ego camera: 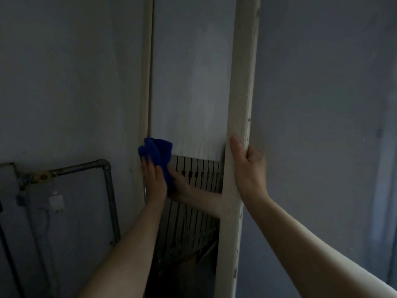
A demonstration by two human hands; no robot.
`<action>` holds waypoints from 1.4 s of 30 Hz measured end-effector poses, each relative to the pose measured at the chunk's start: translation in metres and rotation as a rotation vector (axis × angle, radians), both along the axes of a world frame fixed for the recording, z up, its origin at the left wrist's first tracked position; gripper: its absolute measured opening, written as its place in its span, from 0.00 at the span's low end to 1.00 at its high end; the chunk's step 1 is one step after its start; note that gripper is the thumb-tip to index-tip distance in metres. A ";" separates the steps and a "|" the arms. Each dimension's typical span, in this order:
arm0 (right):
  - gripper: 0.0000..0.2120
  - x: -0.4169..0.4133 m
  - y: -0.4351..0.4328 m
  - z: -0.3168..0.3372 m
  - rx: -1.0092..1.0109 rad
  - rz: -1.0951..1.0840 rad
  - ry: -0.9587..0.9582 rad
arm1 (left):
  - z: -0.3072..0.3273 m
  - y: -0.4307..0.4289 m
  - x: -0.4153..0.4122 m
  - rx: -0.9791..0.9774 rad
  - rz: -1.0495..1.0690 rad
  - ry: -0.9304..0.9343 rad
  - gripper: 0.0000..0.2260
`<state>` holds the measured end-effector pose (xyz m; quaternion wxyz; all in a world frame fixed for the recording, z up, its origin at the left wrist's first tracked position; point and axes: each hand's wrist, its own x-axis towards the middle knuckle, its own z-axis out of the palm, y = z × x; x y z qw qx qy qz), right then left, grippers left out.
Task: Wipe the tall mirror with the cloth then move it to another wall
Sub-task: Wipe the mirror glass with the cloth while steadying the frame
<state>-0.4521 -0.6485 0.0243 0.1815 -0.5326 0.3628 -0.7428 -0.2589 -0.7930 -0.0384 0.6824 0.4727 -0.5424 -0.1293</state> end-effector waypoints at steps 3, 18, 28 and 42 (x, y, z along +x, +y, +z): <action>0.26 0.002 0.000 -0.002 0.003 0.002 -0.010 | 0.014 0.030 -0.023 0.003 -0.105 0.119 0.22; 0.22 0.000 -0.001 -0.001 -0.012 0.011 -0.006 | 0.008 0.047 -0.052 -0.175 -0.084 -0.051 0.22; 0.15 0.005 0.000 -0.034 0.051 0.140 -0.068 | -0.004 0.111 -0.101 -0.282 -0.233 -0.212 0.22; 0.12 0.002 -0.001 -0.064 0.048 0.195 -0.029 | -0.017 0.069 -0.088 -0.438 -0.182 -0.267 0.22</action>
